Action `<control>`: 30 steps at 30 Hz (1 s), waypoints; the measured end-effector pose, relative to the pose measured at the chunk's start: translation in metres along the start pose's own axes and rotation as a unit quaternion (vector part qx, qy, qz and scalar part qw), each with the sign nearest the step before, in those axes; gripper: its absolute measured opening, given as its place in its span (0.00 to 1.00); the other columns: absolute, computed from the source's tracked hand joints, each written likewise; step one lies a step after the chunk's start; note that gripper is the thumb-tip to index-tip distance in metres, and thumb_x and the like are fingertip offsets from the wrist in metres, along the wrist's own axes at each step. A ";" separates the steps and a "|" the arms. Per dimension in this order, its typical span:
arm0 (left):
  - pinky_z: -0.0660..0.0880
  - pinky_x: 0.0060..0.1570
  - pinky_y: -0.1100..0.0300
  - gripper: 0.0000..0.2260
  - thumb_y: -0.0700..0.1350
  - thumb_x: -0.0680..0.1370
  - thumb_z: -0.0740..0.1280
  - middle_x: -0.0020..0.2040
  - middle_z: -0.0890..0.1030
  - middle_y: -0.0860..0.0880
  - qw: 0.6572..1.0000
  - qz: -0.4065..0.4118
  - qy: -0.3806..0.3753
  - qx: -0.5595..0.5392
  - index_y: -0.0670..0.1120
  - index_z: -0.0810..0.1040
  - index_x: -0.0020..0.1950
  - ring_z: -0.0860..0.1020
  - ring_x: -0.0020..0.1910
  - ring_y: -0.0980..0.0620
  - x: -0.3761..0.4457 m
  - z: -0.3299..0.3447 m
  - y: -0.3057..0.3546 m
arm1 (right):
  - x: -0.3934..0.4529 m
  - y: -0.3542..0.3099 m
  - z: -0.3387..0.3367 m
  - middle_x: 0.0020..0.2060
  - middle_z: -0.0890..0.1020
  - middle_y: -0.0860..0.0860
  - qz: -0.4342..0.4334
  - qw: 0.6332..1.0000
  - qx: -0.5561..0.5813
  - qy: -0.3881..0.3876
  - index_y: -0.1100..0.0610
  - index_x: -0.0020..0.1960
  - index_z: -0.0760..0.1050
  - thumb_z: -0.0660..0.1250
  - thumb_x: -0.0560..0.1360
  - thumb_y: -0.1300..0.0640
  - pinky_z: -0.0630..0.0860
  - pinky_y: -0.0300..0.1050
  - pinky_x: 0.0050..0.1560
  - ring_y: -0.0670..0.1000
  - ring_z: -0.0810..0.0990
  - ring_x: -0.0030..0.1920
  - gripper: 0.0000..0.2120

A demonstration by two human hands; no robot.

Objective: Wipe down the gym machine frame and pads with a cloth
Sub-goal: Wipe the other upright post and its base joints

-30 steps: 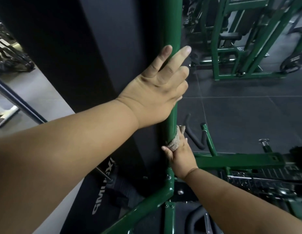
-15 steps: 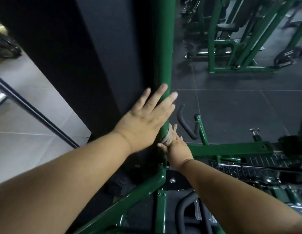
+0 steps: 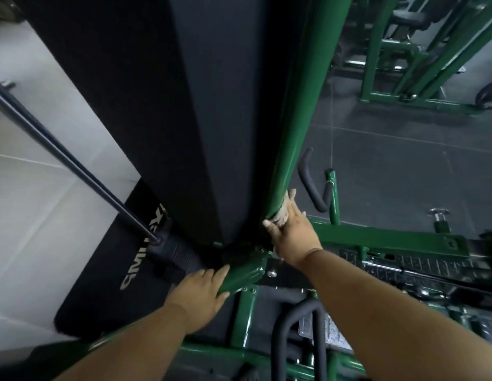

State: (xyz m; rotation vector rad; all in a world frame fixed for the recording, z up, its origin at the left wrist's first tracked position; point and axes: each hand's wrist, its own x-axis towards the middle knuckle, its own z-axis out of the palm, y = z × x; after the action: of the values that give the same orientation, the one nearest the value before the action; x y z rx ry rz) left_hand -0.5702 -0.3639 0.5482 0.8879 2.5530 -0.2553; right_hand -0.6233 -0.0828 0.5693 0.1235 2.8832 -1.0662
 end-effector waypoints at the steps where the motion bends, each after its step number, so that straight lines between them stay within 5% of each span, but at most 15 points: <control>1: 0.71 0.69 0.50 0.37 0.64 0.80 0.35 0.71 0.74 0.45 1.000 -0.012 0.009 -0.015 0.48 0.46 0.86 0.73 0.68 0.45 0.000 0.012 -0.001 | 0.006 0.007 0.000 0.85 0.43 0.47 -0.010 1.000 -0.024 -0.012 0.45 0.85 0.37 0.58 0.79 0.30 0.48 0.62 0.83 0.52 0.45 0.85 0.46; 5: 0.75 0.64 0.49 0.34 0.65 0.83 0.44 0.64 0.81 0.48 0.995 -0.030 0.092 -0.020 0.48 0.59 0.84 0.78 0.61 0.46 0.006 0.036 -0.006 | 0.009 0.010 0.004 0.86 0.43 0.49 -0.025 0.998 -0.062 -0.007 0.50 0.85 0.35 0.57 0.80 0.32 0.44 0.56 0.83 0.46 0.35 0.82 0.47; 9: 0.78 0.57 0.49 0.32 0.64 0.83 0.50 0.54 0.84 0.49 0.991 -0.027 0.131 -0.007 0.47 0.68 0.80 0.80 0.53 0.47 0.004 0.044 -0.006 | -0.018 -0.007 0.033 0.85 0.42 0.44 0.030 0.997 0.064 -0.004 0.51 0.85 0.35 0.66 0.82 0.45 0.44 0.57 0.84 0.41 0.37 0.81 0.47; 13: 0.75 0.63 0.50 0.33 0.64 0.84 0.47 0.60 0.82 0.49 0.991 -0.031 0.125 -0.033 0.48 0.60 0.84 0.78 0.59 0.47 0.003 0.042 -0.006 | -0.028 -0.014 0.044 0.83 0.41 0.43 0.069 0.981 0.177 -0.028 0.48 0.85 0.34 0.62 0.82 0.58 0.51 0.43 0.81 0.36 0.42 0.79 0.45; 17: 0.73 0.66 0.50 0.33 0.64 0.84 0.46 0.64 0.80 0.49 0.991 -0.036 0.124 -0.037 0.49 0.56 0.85 0.77 0.63 0.47 0.004 0.043 -0.005 | -0.005 -0.011 0.037 0.85 0.40 0.45 0.076 0.975 0.207 0.020 0.42 0.85 0.40 0.58 0.84 0.54 0.48 0.32 0.76 0.19 0.34 0.68 0.38; 21: 0.73 0.65 0.50 0.33 0.64 0.84 0.45 0.62 0.81 0.51 0.989 -0.042 0.134 -0.043 0.50 0.56 0.85 0.77 0.62 0.48 0.006 0.050 -0.006 | -0.014 -0.011 0.053 0.85 0.42 0.44 0.078 0.982 0.171 0.022 0.43 0.85 0.39 0.59 0.82 0.55 0.47 0.27 0.73 0.26 0.34 0.73 0.40; 25: 0.76 0.63 0.50 0.32 0.64 0.84 0.47 0.60 0.82 0.52 0.988 -0.041 0.144 -0.048 0.50 0.60 0.84 0.78 0.59 0.49 0.008 0.054 -0.006 | -0.028 -0.002 0.071 0.85 0.47 0.50 0.098 0.993 0.062 0.027 0.50 0.86 0.43 0.61 0.82 0.49 0.44 0.60 0.83 0.56 0.43 0.85 0.39; 27: 0.77 0.60 0.51 0.32 0.64 0.84 0.47 0.57 0.83 0.52 0.986 -0.042 0.153 -0.043 0.49 0.63 0.83 0.79 0.56 0.50 0.007 0.058 -0.006 | -0.013 0.003 0.058 0.85 0.47 0.51 0.083 0.991 0.097 0.035 0.48 0.86 0.44 0.65 0.82 0.46 0.45 0.61 0.83 0.55 0.45 0.85 0.41; 30: 0.79 0.56 0.51 0.32 0.64 0.83 0.49 0.54 0.84 0.52 0.984 -0.045 0.168 -0.029 0.49 0.67 0.82 0.80 0.52 0.50 0.008 0.061 -0.007 | 0.006 0.016 0.044 0.85 0.42 0.50 0.050 0.997 -0.051 0.018 0.53 0.86 0.38 0.63 0.82 0.37 0.38 0.57 0.82 0.53 0.41 0.85 0.46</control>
State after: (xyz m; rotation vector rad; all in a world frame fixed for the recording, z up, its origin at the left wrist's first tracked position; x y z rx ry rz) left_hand -0.5605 -0.3835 0.4903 0.8557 2.8994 -0.0585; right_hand -0.6262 -0.0988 0.5252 0.2801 2.9215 -0.9076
